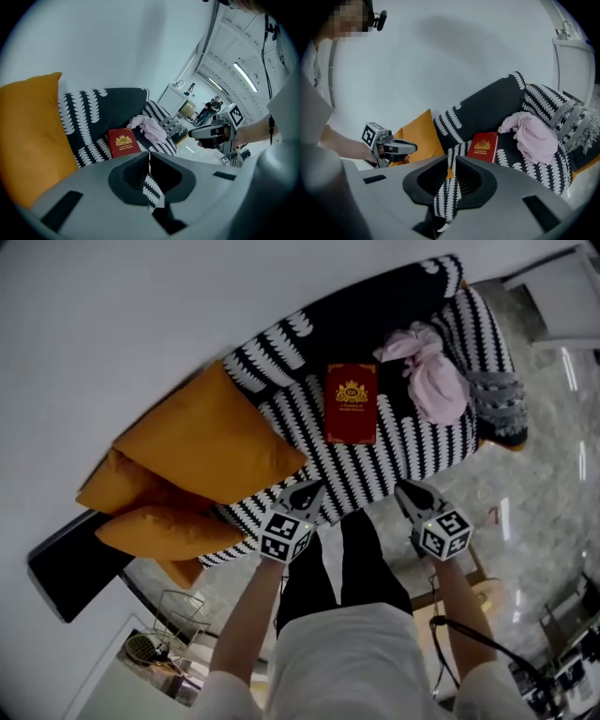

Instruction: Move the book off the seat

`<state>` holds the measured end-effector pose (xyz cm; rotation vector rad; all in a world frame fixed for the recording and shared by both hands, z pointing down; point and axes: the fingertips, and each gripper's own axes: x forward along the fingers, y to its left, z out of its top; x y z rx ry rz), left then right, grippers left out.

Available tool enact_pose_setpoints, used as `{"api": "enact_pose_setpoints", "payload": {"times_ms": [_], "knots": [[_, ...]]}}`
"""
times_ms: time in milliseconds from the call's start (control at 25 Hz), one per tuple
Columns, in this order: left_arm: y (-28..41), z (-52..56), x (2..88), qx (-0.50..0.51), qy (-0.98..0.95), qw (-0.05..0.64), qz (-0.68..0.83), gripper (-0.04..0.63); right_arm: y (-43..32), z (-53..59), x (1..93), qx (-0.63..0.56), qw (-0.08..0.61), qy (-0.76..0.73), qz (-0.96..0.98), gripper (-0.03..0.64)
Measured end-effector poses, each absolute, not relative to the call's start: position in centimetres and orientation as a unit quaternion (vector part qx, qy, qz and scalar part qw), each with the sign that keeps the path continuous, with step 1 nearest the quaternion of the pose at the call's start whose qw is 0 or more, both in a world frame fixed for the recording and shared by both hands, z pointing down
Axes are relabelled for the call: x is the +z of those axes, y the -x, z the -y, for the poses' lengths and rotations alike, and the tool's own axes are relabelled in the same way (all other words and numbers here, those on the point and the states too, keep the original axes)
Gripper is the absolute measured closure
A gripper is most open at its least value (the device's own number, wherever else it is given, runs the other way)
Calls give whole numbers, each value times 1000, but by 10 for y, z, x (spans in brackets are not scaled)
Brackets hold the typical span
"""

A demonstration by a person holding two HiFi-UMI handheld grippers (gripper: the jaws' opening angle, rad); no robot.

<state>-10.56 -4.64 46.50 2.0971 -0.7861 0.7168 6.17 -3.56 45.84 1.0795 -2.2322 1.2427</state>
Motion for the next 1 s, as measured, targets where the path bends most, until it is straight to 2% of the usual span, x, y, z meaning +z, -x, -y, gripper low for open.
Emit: {"api": "enact_pose_setpoints", "payload": {"times_ms": [120, 320, 1000], "knots": [[103, 54, 490, 278, -817, 397, 313, 584, -61, 45, 484, 446, 188, -383, 786, 560], [99, 69, 531, 281, -801, 412, 331, 540, -62, 60, 524, 462, 193, -390, 773, 501], [90, 88, 679, 310, -754, 468, 342, 437, -47, 79, 676, 494, 228, -372, 752, 440]]}}
